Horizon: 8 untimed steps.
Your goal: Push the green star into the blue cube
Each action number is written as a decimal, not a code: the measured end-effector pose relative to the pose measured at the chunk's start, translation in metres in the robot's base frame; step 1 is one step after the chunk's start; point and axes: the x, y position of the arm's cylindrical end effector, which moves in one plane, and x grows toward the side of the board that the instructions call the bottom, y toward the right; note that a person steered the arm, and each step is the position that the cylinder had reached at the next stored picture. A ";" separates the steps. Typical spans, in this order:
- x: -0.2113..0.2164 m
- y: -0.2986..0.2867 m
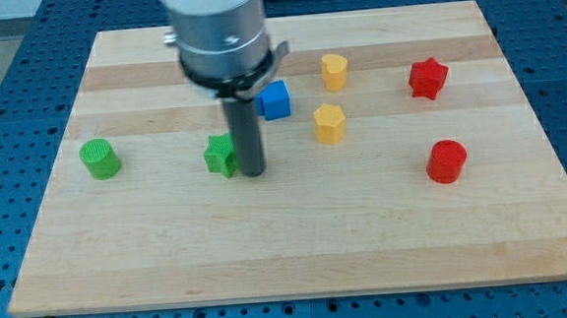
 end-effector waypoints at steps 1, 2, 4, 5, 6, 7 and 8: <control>0.037 -0.021; 0.052 -0.091; 0.005 -0.080; -0.019 -0.038; -0.030 -0.013; -0.030 -0.019; -0.017 -0.016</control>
